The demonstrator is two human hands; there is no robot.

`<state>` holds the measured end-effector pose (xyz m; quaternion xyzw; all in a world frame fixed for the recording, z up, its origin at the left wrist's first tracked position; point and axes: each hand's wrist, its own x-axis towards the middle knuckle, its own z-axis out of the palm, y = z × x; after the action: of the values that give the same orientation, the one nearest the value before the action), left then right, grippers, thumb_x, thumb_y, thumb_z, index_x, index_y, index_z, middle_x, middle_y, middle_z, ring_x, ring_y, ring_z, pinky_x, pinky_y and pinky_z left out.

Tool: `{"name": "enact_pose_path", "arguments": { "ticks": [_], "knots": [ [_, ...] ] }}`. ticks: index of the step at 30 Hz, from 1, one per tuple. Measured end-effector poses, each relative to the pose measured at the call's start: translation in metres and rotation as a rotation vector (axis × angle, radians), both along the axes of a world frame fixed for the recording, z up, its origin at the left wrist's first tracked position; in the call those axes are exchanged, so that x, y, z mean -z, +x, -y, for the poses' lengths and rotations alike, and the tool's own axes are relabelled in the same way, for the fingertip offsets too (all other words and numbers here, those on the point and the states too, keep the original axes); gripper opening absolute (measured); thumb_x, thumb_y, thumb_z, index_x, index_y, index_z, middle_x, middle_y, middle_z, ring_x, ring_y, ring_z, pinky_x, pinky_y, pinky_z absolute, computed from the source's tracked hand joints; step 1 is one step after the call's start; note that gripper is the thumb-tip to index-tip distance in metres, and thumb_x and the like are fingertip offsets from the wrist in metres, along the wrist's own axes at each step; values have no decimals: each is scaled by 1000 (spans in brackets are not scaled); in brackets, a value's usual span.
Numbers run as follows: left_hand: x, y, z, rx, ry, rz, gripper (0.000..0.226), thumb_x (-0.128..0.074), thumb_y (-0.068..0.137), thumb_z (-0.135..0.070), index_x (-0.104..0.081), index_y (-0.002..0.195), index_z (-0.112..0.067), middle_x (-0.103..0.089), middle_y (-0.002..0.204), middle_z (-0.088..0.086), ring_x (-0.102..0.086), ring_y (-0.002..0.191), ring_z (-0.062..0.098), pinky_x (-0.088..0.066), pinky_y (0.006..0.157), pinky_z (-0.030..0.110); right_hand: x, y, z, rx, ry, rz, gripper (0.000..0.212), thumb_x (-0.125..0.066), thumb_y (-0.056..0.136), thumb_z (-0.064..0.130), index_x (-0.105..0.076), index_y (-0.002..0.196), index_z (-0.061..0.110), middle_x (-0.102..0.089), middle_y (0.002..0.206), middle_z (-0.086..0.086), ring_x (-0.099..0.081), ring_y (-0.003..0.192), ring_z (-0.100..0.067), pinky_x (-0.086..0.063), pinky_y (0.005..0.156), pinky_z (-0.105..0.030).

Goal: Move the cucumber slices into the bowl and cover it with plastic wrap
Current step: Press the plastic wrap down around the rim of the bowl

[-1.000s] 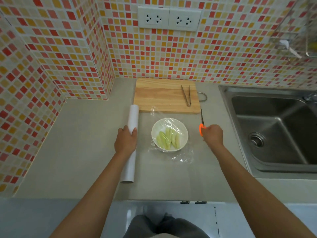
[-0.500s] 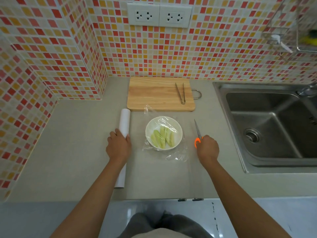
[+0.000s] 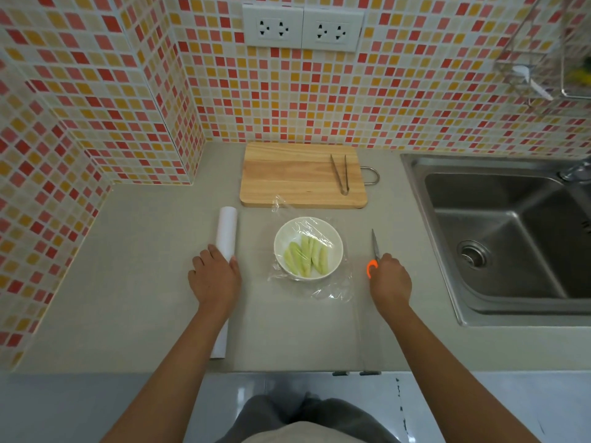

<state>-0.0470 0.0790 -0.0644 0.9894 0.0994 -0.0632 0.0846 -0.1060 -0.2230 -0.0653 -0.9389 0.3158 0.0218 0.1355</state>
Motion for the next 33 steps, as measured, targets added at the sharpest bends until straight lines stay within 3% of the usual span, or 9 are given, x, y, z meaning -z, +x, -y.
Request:
{"name": "enact_pose_path", "arguments": {
  "ticks": [5, 13, 15, 18, 21, 24, 26, 29, 33],
  "knots": [
    [1, 2, -1, 3, 3, 0, 65, -41, 98, -42, -32, 141, 5, -50, 131, 21, -48, 117, 35, -43, 84, 43, 2, -3, -1, -45, -77, -17, 15, -46, 93, 10, -58, 101, 3, -63, 99, -14, -59, 93, -30, -40, 64, -31],
    [-1, 6, -2, -21, -74, 7, 71, -40, 99, -42, -21, 148, 6, -45, 136, 22, -46, 121, 35, -46, 82, 44, 2, -4, -2, -77, -129, -39, 20, -48, 92, 12, -61, 106, 4, -60, 102, -13, -60, 93, -28, -47, 67, -33],
    [-3, 5, -2, -29, -74, 22, 69, -41, 98, -41, -24, 147, 5, -45, 135, 22, -46, 120, 35, -46, 82, 45, 1, -4, -3, -75, -166, -37, 21, -49, 91, 11, -60, 108, 5, -60, 104, -12, -59, 95, -28, -46, 67, -34],
    [-15, 6, 4, 21, -74, 192, 60, -48, 96, -37, -38, 141, 1, -50, 129, 22, -47, 115, 37, -43, 88, 45, -5, 1, -6, -98, -174, 89, 25, -48, 92, 14, -61, 112, 4, -61, 106, -14, -57, 98, -30, -46, 75, -38],
    [-30, 10, 32, 108, -384, 255, 52, -46, 98, -34, -45, 139, -2, -57, 124, 19, -50, 116, 35, -44, 92, 45, -19, 19, -19, -101, 204, 370, 30, -46, 97, 20, -61, 118, 5, -63, 118, -13, -56, 111, -29, -43, 97, -40],
    [-36, 25, 67, -49, -784, 51, 54, -41, 100, -39, -51, 134, 2, -61, 124, 18, -56, 117, 33, -43, 97, 40, -33, 39, -41, -164, 578, 481, 28, -43, 99, 21, -66, 106, 7, -66, 110, -11, -59, 104, -24, -42, 88, -30],
    [-37, 34, 81, -122, -896, -50, 53, -41, 99, -40, -60, 119, 7, -64, 119, 20, -58, 113, 35, -44, 95, 41, -35, 48, -51, -192, 616, 453, 34, -41, 100, 25, -64, 116, 6, -66, 117, -10, -58, 111, -23, -42, 91, -28],
    [-33, 40, 88, -150, -963, 18, 34, -54, 95, -31, -68, 86, -1, -71, 92, 11, -64, 90, 29, -47, 76, 34, -30, 53, -56, -224, 566, 420, 40, -38, 101, 28, -55, 131, 7, -58, 133, -10, -51, 126, -23, -38, 105, -32],
    [-24, 40, 88, -220, -998, 126, 20, -58, 92, -18, -61, 73, -11, -67, 81, 4, -59, 75, 19, -44, 68, 28, -19, 54, -64, -328, 523, 347, 46, -32, 102, 28, -38, 143, 8, -41, 150, -8, -34, 140, -20, -25, 114, -30]
  ]
}}
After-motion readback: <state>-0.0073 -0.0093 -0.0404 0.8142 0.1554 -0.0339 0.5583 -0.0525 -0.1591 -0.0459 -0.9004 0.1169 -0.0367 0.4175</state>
